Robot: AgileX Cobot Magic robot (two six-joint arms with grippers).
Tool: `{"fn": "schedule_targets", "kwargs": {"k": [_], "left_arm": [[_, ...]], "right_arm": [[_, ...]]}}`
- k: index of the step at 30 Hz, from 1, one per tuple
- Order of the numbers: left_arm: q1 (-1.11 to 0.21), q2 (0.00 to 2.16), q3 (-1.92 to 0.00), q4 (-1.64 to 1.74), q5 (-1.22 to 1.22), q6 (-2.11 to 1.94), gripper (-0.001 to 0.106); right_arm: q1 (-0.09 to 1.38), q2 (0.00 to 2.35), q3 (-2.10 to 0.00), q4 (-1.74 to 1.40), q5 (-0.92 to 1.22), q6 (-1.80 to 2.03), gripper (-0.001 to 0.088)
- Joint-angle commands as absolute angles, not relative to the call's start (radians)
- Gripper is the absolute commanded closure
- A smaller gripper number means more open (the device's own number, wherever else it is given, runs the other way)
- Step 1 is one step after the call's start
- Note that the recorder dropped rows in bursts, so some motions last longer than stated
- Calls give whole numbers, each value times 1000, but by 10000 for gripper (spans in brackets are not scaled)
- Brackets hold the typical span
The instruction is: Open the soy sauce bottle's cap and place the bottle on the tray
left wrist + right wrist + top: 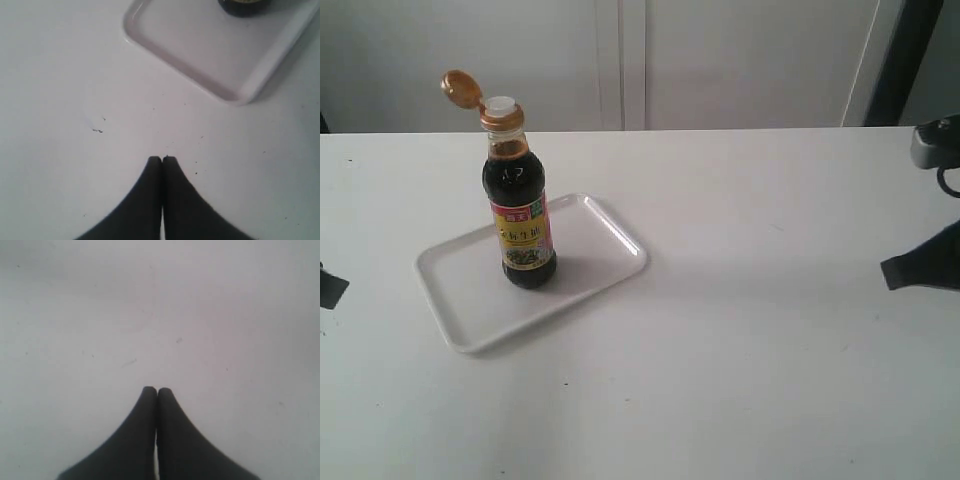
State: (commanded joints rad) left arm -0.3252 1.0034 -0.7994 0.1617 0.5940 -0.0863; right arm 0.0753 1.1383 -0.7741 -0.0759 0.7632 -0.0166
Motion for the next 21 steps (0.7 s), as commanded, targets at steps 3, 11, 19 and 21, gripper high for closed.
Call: {"fn": "schedule_targets", "kwargs": {"k": [3, 11, 19, 21], "left_arm": [[-325, 952, -761, 130, 549, -86, 1053], [-325, 801, -659, 37, 418, -86, 1053], [-325, 662, -595, 31, 348, -92, 1053], [-325, 634, -576, 31, 333, -101, 1053]], "right_arm": [[54, 1100, -751, -117, 749, 58, 868], [49, 906, -637, -135, 553, 152, 868], [49, 676, -525, -135, 398, 161, 868], [49, 626, -507, -135, 387, 161, 868]]}}
